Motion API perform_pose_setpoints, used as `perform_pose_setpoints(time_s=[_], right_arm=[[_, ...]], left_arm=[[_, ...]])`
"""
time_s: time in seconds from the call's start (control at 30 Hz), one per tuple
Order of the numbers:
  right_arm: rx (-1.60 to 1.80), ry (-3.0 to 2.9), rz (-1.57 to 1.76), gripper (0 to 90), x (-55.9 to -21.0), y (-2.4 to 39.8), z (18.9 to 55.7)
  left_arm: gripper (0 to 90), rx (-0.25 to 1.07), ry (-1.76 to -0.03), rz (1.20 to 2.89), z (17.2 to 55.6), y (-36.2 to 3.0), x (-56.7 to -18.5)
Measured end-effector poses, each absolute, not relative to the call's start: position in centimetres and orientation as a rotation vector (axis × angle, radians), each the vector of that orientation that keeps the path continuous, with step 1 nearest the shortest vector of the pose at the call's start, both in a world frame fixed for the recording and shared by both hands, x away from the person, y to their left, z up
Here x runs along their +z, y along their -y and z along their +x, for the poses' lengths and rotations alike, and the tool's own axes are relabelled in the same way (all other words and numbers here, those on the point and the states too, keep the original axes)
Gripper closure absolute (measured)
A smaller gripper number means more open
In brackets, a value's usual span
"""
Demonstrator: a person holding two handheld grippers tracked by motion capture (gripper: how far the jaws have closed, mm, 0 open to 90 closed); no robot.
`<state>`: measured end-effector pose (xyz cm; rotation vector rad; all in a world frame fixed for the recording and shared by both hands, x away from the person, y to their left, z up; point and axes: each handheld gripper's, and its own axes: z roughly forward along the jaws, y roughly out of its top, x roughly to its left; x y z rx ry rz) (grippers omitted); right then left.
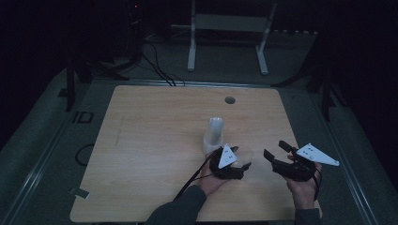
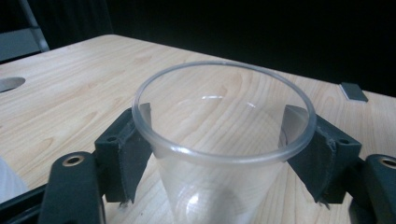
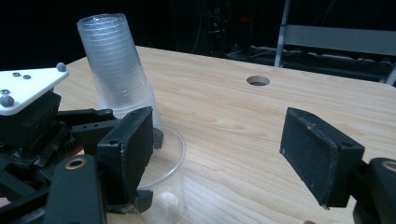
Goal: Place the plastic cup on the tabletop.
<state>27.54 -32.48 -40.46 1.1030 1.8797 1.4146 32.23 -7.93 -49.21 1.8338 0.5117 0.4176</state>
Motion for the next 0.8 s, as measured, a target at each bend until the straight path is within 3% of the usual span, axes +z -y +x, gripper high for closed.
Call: perform_pose_setpoints(time_s=[0.27,0.8], right_arm=[[1.414,-1.875,1.104,25.7,-40.4,32.6,27.5],[1.413,-1.873,1.104,25.6,-40.4,32.7,27.4]], left_arm=[[16.7,0.421,-0.532,1.855,31.8,7.8,-49.2],[16.3,0.4,-0.568,1.843,31.3,6.3,-49.2]])
